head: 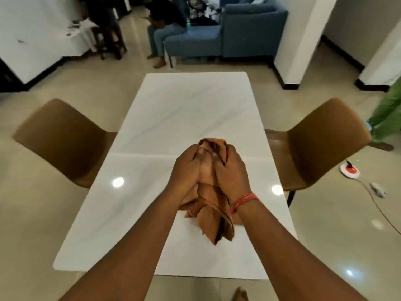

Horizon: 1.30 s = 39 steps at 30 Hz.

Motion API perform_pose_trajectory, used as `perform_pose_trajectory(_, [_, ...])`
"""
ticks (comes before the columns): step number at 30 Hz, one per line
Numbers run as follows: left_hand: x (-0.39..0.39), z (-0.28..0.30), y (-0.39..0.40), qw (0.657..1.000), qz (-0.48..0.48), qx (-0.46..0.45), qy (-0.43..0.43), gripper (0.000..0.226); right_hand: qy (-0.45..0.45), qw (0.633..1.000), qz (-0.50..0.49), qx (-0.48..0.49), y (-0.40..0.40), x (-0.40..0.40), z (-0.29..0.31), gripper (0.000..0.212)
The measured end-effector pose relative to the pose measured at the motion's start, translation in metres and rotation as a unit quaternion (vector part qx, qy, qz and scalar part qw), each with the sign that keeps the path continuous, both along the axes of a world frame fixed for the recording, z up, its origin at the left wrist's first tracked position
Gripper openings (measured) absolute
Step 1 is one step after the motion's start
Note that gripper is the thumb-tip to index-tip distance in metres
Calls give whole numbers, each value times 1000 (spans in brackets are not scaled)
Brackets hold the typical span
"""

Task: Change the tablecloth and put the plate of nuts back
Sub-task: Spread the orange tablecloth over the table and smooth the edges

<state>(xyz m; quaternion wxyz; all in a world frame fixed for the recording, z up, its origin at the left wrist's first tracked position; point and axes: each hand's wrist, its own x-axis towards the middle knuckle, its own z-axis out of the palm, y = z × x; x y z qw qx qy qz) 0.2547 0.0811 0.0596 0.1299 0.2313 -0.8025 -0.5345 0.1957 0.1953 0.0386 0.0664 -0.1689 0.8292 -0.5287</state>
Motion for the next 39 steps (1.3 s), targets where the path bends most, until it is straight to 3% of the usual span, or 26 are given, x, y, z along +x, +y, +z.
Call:
perform_pose_trajectory(1, [1, 0, -8, 1000, 21, -22, -3, 26, -11, 1000, 4, -9, -2, -9, 1, 14])
perform_pose_trajectory(4, [9, 6, -33, 992, 104, -69, -4, 16, 23, 999, 27, 32, 4, -42, 16, 29])
perform_pose_trajectory(9, [25, 13, -76, 963, 191, -188, -18, 24, 158, 982, 0, 105, 9, -88, 60, 56])
perform_pose_trajectory(13, [14, 29, -94, 960, 178, -214, -20, 21, 93, 993, 43, 57, -18, -91, 90, 26])
perform_pose_trajectory(17, [-14, 61, -79, 990, -27, -136, 39, 45, 112, 978, 149, 98, -50, -71, 114, 13])
perform_pose_trajectory(19, [-20, 74, -78, 981, -105, -158, 28, 29, 138, 968, 178, 111, -61, -63, 126, 12])
perform_pose_trajectory(21, [-22, 79, -84, 982, -109, -139, 63, 12, 139, 965, 199, 101, -63, -63, 139, 14])
perform_pose_trajectory(25, [-19, 89, -98, 981, -56, 76, 171, 20, 52, 980, 191, -4, -58, -67, 144, 17])
perform_pose_trajectory(28, [-22, 97, -107, 967, -67, 182, 166, 21, -44, 981, 165, -95, -61, -62, 126, 15])
perform_pose_trajectory(30, [-24, 98, -114, 966, -83, 199, 143, 23, -50, 983, 132, -120, -66, -59, 114, 23])
perform_pose_trajectory(33, [-28, 101, -122, 984, -122, 24, 129, 22, 34, 992, 84, -86, -74, -56, 111, 28])
perform_pose_trajectory(36, [-36, 112, -120, 971, -150, -132, 134, 19, 147, 983, 111, -26, -82, -55, 117, 23])
perform_pose_trajectory(39, [-46, 121, -117, 968, -79, -165, 169, 18, 127, 973, 186, -44, -85, -56, 116, 13])
